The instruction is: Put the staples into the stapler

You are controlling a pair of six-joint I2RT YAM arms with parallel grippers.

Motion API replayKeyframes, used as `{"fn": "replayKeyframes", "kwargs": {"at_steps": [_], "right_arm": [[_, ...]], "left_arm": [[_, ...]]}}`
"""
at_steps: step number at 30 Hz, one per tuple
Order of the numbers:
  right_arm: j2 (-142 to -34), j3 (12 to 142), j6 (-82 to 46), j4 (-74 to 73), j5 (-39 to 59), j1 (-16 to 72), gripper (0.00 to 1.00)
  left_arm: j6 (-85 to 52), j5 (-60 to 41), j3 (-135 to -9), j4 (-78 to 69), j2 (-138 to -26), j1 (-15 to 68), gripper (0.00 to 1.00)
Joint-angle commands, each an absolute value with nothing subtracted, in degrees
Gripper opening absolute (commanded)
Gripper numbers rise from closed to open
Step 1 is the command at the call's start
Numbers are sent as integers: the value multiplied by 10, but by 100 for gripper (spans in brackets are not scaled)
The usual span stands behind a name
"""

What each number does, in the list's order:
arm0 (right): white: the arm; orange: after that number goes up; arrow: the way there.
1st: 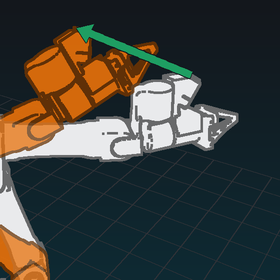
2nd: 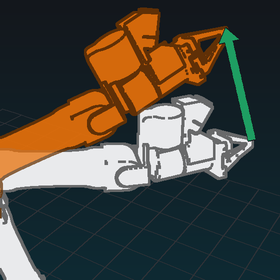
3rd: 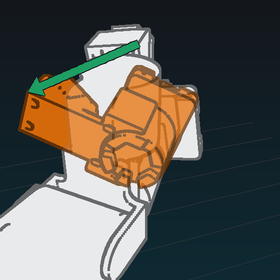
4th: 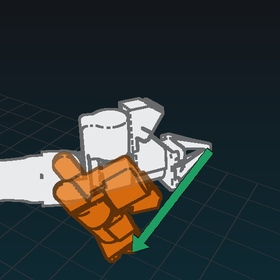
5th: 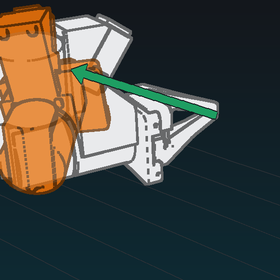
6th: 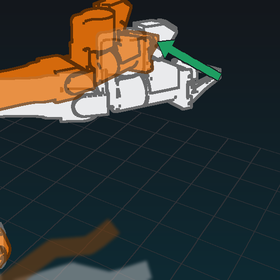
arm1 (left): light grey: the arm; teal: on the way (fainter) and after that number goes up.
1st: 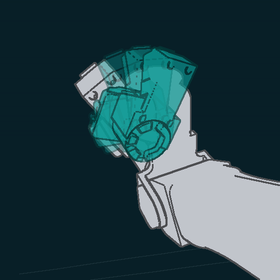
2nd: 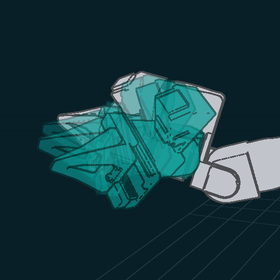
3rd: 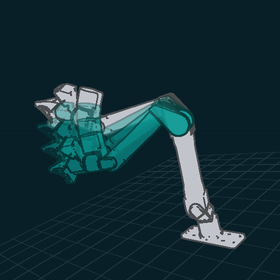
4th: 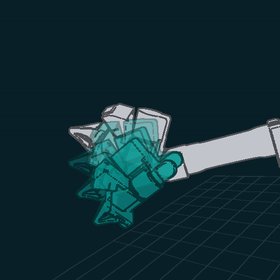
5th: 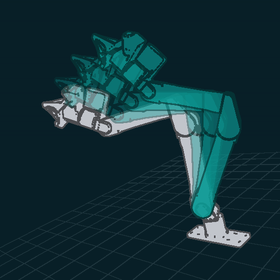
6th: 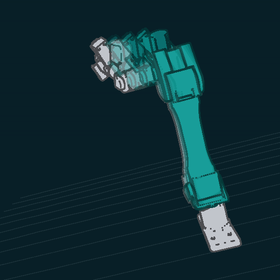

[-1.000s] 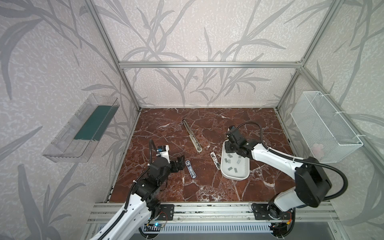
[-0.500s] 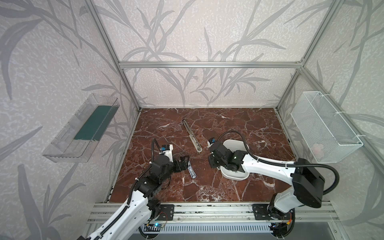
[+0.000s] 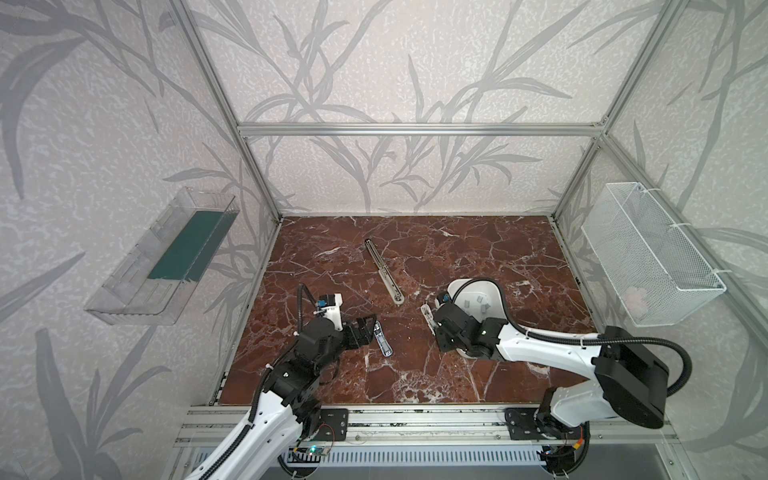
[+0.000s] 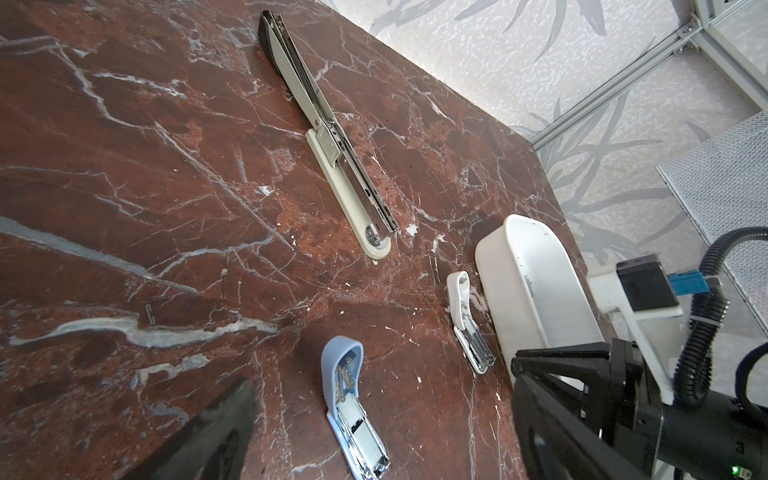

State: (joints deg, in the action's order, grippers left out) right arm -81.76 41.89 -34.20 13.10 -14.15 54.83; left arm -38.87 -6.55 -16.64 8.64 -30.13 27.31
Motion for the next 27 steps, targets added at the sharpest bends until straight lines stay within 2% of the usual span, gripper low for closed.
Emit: {"fn": "replayKeyframes", "kwargs": {"at_steps": [1, 6, 11, 19, 27], "right_arm": [[-791, 401, -357, 142, -179, 551, 14], [-792, 393, -341, 121, -187, 551, 14], [-794, 387, -324, 83, -192, 551, 15], [-810, 394, -315, 69, -207, 539, 16], [-795, 368, -298, 54, -220, 512, 17]], "left_arm": [[-398, -99, -179, 46, -324, 273, 96], [-402, -143, -191, -31, -397, 284, 94], [-403, -101, -221, -94, -487, 345, 92], [-416, -84, -309, -204, -699, 440, 87], [-426, -82, -347, -255, -809, 455, 87]]}}
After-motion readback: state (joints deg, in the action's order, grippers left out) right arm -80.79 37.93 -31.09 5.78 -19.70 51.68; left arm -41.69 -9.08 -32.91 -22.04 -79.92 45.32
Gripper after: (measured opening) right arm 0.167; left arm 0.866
